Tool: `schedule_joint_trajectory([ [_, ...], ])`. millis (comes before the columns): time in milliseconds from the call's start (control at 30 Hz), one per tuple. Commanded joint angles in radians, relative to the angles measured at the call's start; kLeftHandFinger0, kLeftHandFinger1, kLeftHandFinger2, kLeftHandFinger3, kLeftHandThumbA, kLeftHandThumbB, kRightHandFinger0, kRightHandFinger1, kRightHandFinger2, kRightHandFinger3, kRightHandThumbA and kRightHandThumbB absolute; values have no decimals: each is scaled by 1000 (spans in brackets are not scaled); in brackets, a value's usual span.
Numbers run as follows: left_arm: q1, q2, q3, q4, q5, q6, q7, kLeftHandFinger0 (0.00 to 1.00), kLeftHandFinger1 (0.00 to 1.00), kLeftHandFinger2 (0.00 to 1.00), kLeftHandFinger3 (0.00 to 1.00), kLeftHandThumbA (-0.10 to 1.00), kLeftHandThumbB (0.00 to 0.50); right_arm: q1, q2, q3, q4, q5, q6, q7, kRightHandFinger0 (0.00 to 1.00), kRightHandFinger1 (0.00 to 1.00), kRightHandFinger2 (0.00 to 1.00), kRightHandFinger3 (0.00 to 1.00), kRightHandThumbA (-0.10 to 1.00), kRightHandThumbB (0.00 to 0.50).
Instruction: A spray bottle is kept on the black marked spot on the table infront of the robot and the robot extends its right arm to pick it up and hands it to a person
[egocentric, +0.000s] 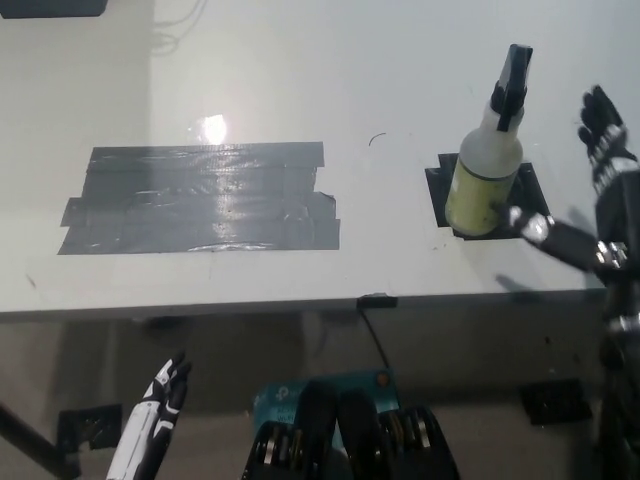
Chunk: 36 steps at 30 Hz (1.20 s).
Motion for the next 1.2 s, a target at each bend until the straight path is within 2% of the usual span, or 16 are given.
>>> schedule_joint_trajectory([
  [0,-15,3,7,-12,-10,-39,6,1000,1000,1000,1000,1000,233,-116,-15,-3,144,0,18,-22,1000,1000,1000,1000,1000,295],
  [67,-18,2,8,-9,-14,-40,6,1000,1000,1000,1000,1000,250,-181,-19,1,245,-8,13,-30,1000,1000,1000,1000,1000,300],
  [300,-20,4,6,-27,-18,-20,-3,1000,1000,1000,1000,1000,243,-334,-26,1,477,-7,26,-45,1000,1000,1000,1000,1000,326],
  [400,-24,5,4,-23,-10,-25,1,1000,1000,1000,1000,1000,247,-368,-18,-3,528,10,10,-43,1000,1000,1000,1000,1000,332],
  [467,-27,5,6,-26,-8,-20,3,1000,1000,1000,1000,1000,248,-386,-9,0,561,6,-10,-55,1000,1000,1000,1000,1000,353],
  [600,-29,4,6,-25,-10,-28,4,1000,1000,1000,1000,1000,240,-405,2,10,613,-3,-32,-73,1000,1000,1000,1000,971,388],
  [967,-41,9,8,-31,-21,-18,-4,1000,1000,1000,1000,1000,259,-400,6,13,705,7,-79,-85,1000,1000,1000,1000,972,403],
  [1067,-41,7,9,-29,-25,-21,-5,1000,1000,1000,1000,1000,257,-378,15,8,690,23,-97,-76,1000,1000,1000,1000,959,393],
  [1167,-47,8,10,-29,-26,-16,-4,1000,1000,1000,1000,1000,258,-359,21,14,656,18,-81,-77,1000,1000,1000,1000,985,409],
])
